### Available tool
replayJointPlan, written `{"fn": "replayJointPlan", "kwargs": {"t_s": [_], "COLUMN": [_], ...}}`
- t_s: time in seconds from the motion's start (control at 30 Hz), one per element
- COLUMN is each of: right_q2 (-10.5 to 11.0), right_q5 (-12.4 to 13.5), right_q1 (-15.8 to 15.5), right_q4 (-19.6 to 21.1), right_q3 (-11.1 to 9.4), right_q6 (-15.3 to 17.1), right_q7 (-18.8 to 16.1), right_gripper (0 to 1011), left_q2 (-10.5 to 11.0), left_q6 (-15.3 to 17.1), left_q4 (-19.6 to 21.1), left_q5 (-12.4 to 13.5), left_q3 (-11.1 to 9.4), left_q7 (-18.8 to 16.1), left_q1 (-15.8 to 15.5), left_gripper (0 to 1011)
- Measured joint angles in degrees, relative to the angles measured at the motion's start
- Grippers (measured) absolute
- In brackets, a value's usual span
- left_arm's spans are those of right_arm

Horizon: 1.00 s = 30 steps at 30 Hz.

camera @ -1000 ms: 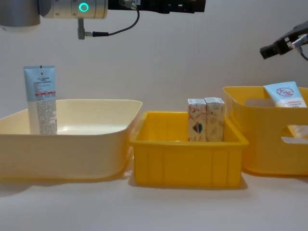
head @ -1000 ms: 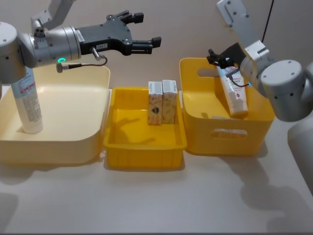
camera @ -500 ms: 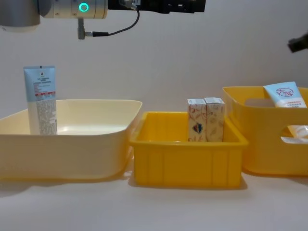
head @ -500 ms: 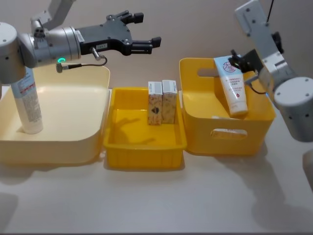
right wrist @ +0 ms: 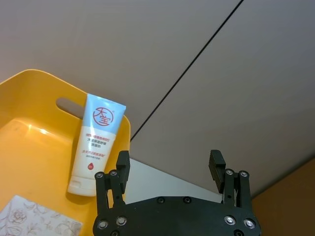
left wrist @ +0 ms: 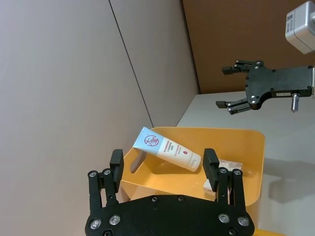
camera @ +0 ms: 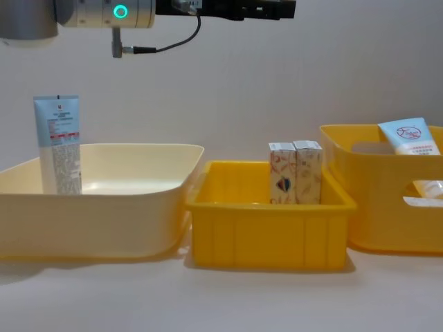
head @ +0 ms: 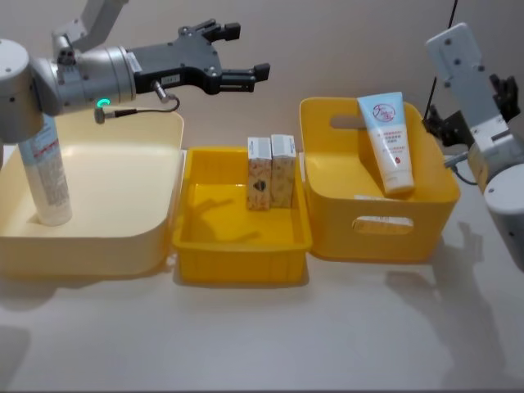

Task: Bimanual collaborative sorting of washing and personal care products

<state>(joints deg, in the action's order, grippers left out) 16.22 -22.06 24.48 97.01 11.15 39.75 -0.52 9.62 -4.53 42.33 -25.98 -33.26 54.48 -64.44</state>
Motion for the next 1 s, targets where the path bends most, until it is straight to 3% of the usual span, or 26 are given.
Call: {"fn": "replayJointPlan", "kwargs": {"t_s": [0.13,0.4,1.0], "right_q2": [0.1,0.4,1.6], "right_q5": [0.9,5.4,19.9], "right_q1": [-0.5,-3.5,-13.0], "right_q4": [0.0,0.5,2.1], "right_q3": [0.1,0.3,1.0], "right_q6": [-0.9,-5.4,-19.5], "right_q7": [0.0,-0.4,-1.7], "right_gripper": [1001,1001,1001], "left_q2": [0.2,1.1,3.7], "left_q6": [0.0,0.4,1.6], "left_q4": [0.9,4.6,15.3], "left_q5": [0.2,1.3,4.4], "left_q3": [0.1,0.6,2.2], "left_q7": [-0.9,-4.9,-16.1], "left_q1": [0.9,4.5,15.2], "left_gripper": [1001,1002,1002]}}
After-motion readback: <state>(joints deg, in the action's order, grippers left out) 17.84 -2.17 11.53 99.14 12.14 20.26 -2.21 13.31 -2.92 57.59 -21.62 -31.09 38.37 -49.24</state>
